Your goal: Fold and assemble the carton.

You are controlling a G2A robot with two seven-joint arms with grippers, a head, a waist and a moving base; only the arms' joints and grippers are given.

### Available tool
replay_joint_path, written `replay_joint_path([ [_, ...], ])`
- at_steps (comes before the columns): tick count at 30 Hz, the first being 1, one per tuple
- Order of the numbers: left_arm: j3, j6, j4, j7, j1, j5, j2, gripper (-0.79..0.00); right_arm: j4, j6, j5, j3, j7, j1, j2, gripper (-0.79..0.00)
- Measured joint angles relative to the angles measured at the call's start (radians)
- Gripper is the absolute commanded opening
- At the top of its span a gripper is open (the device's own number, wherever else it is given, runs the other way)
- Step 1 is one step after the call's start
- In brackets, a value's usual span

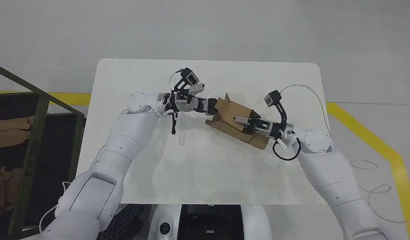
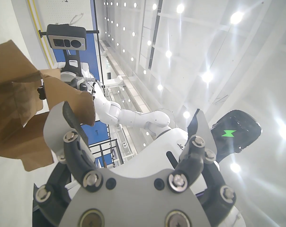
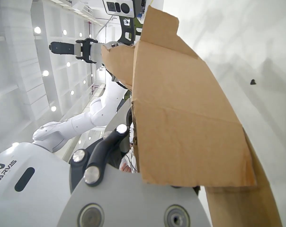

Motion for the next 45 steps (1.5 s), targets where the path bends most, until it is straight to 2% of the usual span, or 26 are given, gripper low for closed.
replay_joint_path([
  [14,0.052,0.008,0.003,-0.008,-0.012,-0.001,-0.02,0.0,-0.021,0.011,-0.007,-0.037,-0.01,0.018,-0.01,-0.785],
  [26,-0.033,-0.008,0.02,0.008,-0.009,-0.019,0.005,0.0,-0.013,-0.05,0.039,0.036,0.025,0.009,0.005,-0.785],
  [30,-0.049,-0.009,0.019,0.009,-0.001,-0.018,0.011,0.0,-0.035,-0.082,0.089,0.058,0.081,0.001,0.011,-0.785],
  [36,-0.048,-0.007,0.034,0.007,0.009,-0.012,0.012,0.0,-0.049,-0.113,0.113,0.073,0.162,0.011,0.017,-0.785],
  [45,-0.032,0.002,0.047,-0.002,0.015,-0.011,0.008,0.0,-0.059,-0.117,0.142,0.087,0.192,0.027,0.021,-0.785],
])
